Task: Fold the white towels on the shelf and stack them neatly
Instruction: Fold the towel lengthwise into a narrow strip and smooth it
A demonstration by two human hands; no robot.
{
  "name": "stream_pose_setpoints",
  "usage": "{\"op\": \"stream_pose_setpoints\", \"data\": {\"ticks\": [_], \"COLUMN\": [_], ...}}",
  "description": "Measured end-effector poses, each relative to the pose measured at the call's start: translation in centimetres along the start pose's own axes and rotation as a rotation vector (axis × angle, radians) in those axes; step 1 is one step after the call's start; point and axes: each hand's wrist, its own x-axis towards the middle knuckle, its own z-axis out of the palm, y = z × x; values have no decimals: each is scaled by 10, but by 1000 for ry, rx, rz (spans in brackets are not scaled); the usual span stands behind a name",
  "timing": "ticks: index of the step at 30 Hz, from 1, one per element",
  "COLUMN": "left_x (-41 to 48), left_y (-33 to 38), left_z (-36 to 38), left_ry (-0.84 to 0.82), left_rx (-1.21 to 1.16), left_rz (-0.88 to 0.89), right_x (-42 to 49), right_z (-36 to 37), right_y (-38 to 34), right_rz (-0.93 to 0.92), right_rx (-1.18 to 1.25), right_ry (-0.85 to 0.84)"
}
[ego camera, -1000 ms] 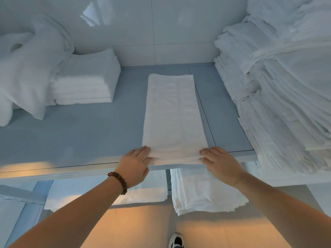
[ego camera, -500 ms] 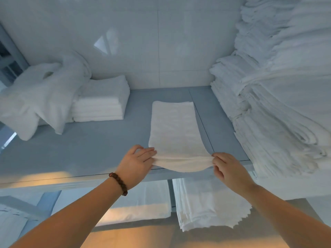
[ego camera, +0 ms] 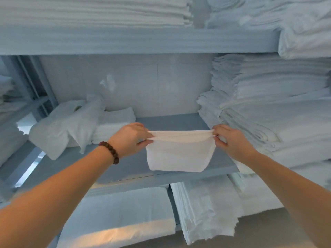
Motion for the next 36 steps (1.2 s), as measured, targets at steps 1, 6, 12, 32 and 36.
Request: {"op": "stream_pose_setpoints", "data": {"ticks": [1,6,12,32,36], "left_x": [3,30,43,21,26], "left_y": [0,-5,3,26,27], "left_z": [-15,-96,-135,-71,-69], "left_ry": [-10,71,75,-152,-106], "left_rx": [-2,8,17,103,114], "left_rz": [-4,-82,-157,-294,-339], "right_x": [5,48,68,34,33], "right_z": [-14,-100,-137,-86,-85], "right_y": [-5,-34,-54,-29,-21], "right_rz": [-4,-109,-83,-24,0], "right_rx": [-20,-103,-148,-125,-101], "right_ry": [-22,18,13,-217,-168]}}
